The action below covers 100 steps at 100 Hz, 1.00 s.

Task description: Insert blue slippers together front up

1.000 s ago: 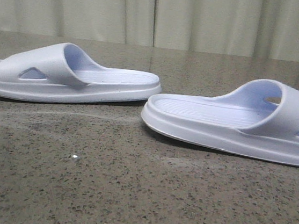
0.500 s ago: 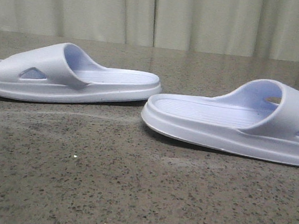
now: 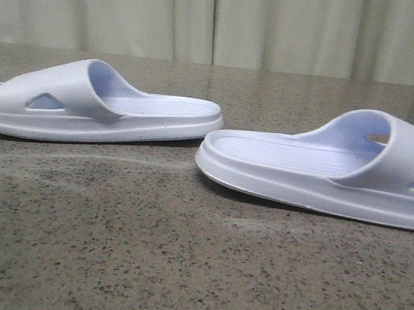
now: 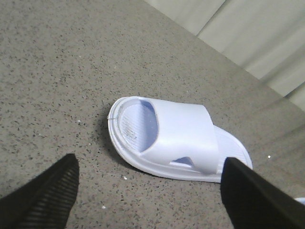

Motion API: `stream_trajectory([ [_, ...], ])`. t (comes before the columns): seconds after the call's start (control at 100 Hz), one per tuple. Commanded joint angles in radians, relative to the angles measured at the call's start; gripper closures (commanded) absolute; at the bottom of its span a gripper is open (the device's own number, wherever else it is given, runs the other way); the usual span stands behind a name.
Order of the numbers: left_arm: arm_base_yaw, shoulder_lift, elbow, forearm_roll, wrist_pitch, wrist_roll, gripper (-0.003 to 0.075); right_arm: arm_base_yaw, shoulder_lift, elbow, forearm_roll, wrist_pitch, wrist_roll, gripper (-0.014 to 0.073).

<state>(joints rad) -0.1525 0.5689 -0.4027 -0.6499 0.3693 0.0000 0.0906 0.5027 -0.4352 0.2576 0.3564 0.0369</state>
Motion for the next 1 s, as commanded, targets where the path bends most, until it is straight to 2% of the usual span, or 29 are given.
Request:
stream_trajectory([
  [0.0, 0.002, 0.057, -0.036, -0.102, -0.093, -0.007, 0.0183, -0.007, 0.011, -0.035, 0.009, -0.088, -0.007, 0.0274],
  [0.3, 0.002, 0.261, -0.043, -0.288, -0.146, -0.007, 0.0183, -0.007, 0.011, -0.035, 0.009, -0.088, -0.007, 0.0274],
  [0.99, -0.025, 0.54, -0.191, -0.306, -0.117, 0.0, 0.0183, -0.007, 0.011, -0.035, 0.009, -0.095, -0.007, 0.0274],
])
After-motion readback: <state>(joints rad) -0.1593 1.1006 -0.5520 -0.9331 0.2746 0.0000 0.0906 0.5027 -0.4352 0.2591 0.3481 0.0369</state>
